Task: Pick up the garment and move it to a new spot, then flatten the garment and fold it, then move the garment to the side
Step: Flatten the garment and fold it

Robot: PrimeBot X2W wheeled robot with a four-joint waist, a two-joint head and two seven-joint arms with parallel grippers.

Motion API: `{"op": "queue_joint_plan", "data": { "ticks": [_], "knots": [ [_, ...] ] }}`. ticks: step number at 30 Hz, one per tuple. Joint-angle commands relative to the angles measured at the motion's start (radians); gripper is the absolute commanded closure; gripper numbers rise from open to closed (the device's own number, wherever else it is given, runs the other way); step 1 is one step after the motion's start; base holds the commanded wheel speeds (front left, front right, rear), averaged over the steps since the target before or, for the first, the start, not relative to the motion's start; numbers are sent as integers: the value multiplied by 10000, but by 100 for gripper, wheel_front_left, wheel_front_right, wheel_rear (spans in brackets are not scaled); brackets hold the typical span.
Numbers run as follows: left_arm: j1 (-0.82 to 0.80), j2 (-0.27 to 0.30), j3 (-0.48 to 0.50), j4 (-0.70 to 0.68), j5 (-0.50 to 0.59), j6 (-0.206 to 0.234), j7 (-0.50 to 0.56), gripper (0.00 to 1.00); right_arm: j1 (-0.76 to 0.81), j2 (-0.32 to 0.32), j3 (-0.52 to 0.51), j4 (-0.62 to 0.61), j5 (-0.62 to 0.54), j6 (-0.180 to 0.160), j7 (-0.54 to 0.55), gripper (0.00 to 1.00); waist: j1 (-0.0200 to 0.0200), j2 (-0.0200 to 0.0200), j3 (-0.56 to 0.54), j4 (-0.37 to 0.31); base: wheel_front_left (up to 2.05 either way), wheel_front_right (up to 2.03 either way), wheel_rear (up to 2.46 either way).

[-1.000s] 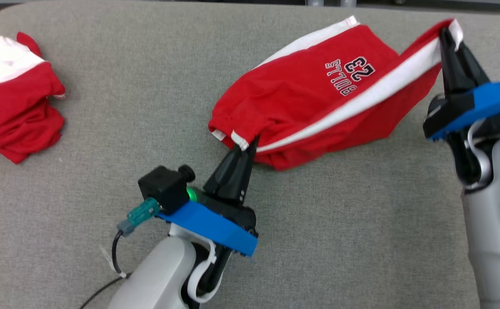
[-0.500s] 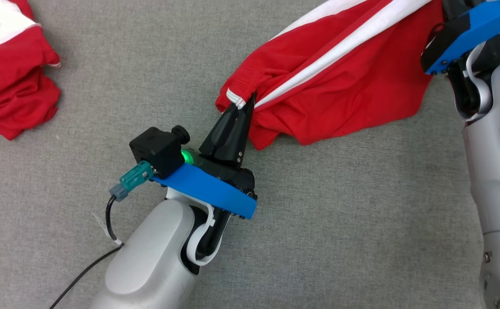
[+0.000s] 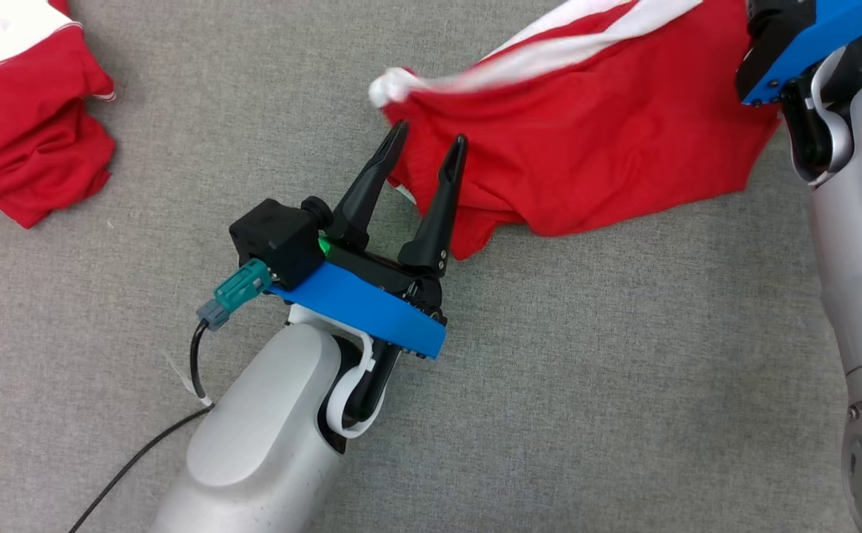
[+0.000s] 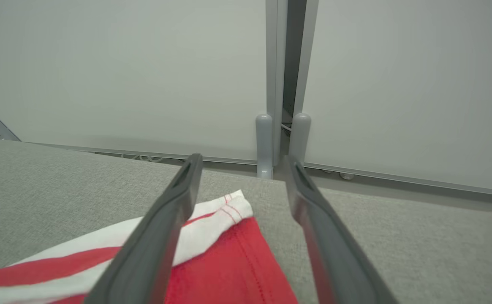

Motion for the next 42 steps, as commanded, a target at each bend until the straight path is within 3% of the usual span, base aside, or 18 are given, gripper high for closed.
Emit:
{"op": "queue_joint_plan", "data": {
  "ticks": [1,8,19,27,35,36,37,38,42],
  "knots": [
    [65,30,55,-29,136,33,-44,0,-137,-77,44,119,-39,-3,-117,0,-1,0,-57,-1,0,0,0],
    [763,203,564,-677,522,164,-89,0,235,-590,241,672,76,-3,-366,0,-1,0,-417,78,0,0,0],
    [1917,919,2038,-1892,2112,614,-87,0,858,-1240,859,1314,334,-3,244,0,-1,0,-721,352,0,0,0],
    [2916,795,3526,-2305,2570,523,-88,0,1108,-1564,1191,1625,558,-3,1022,0,-1,0,-657,685,0,0,0],
    [3455,440,4539,-2458,3052,142,-87,0,1436,-1535,1747,1705,1178,13,2267,0,-1,0,-670,872,0,0,0],
    [3492,389,4617,-2450,3113,89,-89,0,1480,-1549,1823,1655,1277,13,2371,54,-1,0,-689,879,0,0,0],
    [3517,345,4675,-2435,3148,42,-89,0,1512,-1550,1919,1601,1396,13,2506,84,-1,0,-713,882,0,0,0],
    [3539,306,4748,-2418,3201,-3,-89,0,1555,-1578,1999,1527,1515,13,2597,100,-1,0,-741,878,0,0,0],
    [3679,152,4895,-2317,3343,-171,-88,0,1708,-1732,2100,1182,1918,-4,2631,100,-1,0,-926,808,0,0,0]
  ]
}}
